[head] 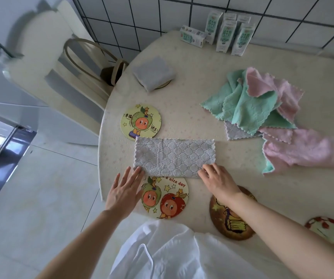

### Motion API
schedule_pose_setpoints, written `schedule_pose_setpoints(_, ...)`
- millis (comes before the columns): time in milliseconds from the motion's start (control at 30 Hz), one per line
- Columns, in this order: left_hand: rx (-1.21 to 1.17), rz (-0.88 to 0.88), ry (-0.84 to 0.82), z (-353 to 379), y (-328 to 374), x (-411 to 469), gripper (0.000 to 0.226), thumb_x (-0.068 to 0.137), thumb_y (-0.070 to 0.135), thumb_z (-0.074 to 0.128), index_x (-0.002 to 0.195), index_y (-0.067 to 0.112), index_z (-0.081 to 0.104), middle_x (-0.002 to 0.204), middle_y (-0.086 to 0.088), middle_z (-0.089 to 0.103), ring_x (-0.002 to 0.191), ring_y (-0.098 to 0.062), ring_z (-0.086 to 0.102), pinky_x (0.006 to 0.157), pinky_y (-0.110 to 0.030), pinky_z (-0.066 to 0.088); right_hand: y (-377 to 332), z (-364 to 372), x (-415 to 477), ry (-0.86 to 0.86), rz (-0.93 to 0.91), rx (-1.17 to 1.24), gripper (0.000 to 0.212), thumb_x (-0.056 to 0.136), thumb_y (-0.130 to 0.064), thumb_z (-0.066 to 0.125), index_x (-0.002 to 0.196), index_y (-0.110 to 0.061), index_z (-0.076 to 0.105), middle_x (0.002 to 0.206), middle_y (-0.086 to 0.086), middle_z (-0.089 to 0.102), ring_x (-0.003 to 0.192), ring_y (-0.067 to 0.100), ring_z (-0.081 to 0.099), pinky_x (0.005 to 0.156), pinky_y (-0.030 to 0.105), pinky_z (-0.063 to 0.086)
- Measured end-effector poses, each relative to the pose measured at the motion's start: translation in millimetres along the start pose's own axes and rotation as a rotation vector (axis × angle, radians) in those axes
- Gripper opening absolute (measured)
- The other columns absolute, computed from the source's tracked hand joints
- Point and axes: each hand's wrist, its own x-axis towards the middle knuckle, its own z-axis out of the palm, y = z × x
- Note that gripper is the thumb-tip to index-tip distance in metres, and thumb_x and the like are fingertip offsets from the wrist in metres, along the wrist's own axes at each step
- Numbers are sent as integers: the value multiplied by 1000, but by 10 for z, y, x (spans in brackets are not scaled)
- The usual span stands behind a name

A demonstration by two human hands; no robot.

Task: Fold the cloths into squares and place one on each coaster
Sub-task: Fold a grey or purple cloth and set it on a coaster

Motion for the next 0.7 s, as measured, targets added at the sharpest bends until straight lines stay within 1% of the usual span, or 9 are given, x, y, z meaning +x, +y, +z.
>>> schedule_pose_setpoints(100,31,-41,-9,-36,31,67,65,94,55,19,151,23,17,158,3,13,145,-28,11,116,-50,16,-6,-49,38,80,-3,31,41,56,6,75,91,-10,60,89,7,59,76,27,57,62,40,51)
schedule_pose_setpoints(167,5,-96,2,-55,98,122,65,96,52,28,151,20,15,159,1,7,146,-27,3,117,-49,8,-12,-70,36,136,-26,81,29,67,4,70,91,-11,62,86,4,60,75,25,57,65,38,49)
schedule_pose_setpoints(233,-59,-133,16,-95,228,173,68,95,46,38,152,18,12,159,-1,1,146,-26,-4,118,-49,3,-29,-109,4,195,-38,131,24,75,4,60,91,-13,62,84,1,60,73,22,55,66,35,46)
schedule_pose_setpoints(300,-104,-77,15,-154,430,210,71,95,43,40,152,21,4,159,-1,-5,146,-24,-10,119,-47,0,-71,-167,-61,232,-46,191,28,75,4,53,93,-15,62,84,-1,61,74,20,54,67,33,45)
schedule_pose_setpoints(400,-160,78,-11,-211,820,217,76,94,40,46,152,25,-2,158,3,-6,146,-19,-12,120,-42,-3,-176,-290,-179,250,-74,300,31,76,3,59,101,-15,62,87,-3,62,78,17,54,71,30,48)
schedule_pose_setpoints(467,-216,112,-11,-178,1024,221,77,93,40,49,152,22,4,159,4,3,147,-16,-5,121,-40,3,-258,-398,-261,274,-97,392,28,80,0,61,104,-15,62,90,-4,63,82,14,56,74,26,49)
schedule_pose_setpoints(533,-281,117,8,-132,1135,229,73,92,41,51,152,19,17,158,3,20,147,-16,9,119,-39,15,-338,-504,-341,284,-113,480,24,84,-2,60,104,-15,62,91,-5,63,84,11,56,75,21,48)
schedule_pose_setpoints(633,-359,182,123,-144,1200,216,56,90,42,43,140,18,46,142,1,49,135,-19,40,109,-38,38,-415,-581,-448,249,-143,598,18,88,-8,57,103,-15,61,92,-6,62,88,8,55,78,17,46)
schedule_pose_setpoints(700,-384,274,164,-137,1191,188,51,90,39,40,133,18,55,134,0,57,128,-19,49,105,-38,44,-421,-592,-496,202,-175,680,14,92,-15,54,104,-14,61,93,-5,63,88,6,56,79,13,44)
